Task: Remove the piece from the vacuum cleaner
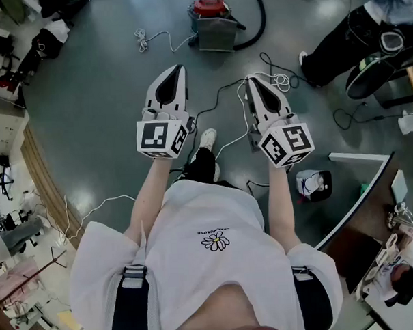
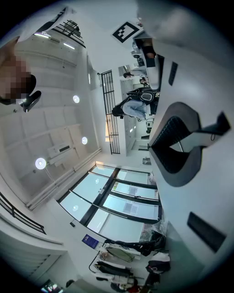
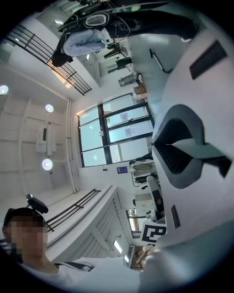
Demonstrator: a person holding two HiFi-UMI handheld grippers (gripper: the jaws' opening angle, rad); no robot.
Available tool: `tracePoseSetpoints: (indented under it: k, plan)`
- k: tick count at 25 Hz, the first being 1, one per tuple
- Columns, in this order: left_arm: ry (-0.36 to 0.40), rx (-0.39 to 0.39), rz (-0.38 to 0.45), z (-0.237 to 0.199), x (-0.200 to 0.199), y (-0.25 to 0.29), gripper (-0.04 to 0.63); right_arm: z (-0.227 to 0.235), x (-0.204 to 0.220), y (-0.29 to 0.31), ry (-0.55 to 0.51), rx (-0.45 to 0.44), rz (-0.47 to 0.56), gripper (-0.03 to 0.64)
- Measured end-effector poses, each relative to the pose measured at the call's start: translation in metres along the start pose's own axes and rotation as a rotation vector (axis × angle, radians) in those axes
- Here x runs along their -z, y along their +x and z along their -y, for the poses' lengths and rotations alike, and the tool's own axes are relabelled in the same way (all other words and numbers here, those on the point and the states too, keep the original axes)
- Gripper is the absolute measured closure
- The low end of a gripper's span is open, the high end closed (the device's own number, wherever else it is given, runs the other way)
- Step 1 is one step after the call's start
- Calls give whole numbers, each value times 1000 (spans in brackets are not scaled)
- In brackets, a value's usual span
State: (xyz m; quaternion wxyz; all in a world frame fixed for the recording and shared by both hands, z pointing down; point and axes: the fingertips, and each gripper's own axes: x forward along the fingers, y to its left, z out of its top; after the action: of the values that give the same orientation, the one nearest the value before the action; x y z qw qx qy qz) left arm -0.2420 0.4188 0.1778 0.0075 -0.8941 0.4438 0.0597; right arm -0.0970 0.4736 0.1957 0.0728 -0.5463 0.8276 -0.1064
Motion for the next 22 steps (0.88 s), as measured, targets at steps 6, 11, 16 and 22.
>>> tracePoseSetpoints:
  k: [6,11,16,22]
  plan:
    - [0,6,12,-17,8,32,595,28,9,31,-65,102,-17,607]
    - [-18,2,21,-39,32,97,595,85,12,76,-147,170,-56,607]
    - [-37,2,37,-74,34,182,595,145,-11,148,-172,210,-69,607]
    - [-41,10,42,-116,31,254,595,189,-25,212,-197,275,-84,607]
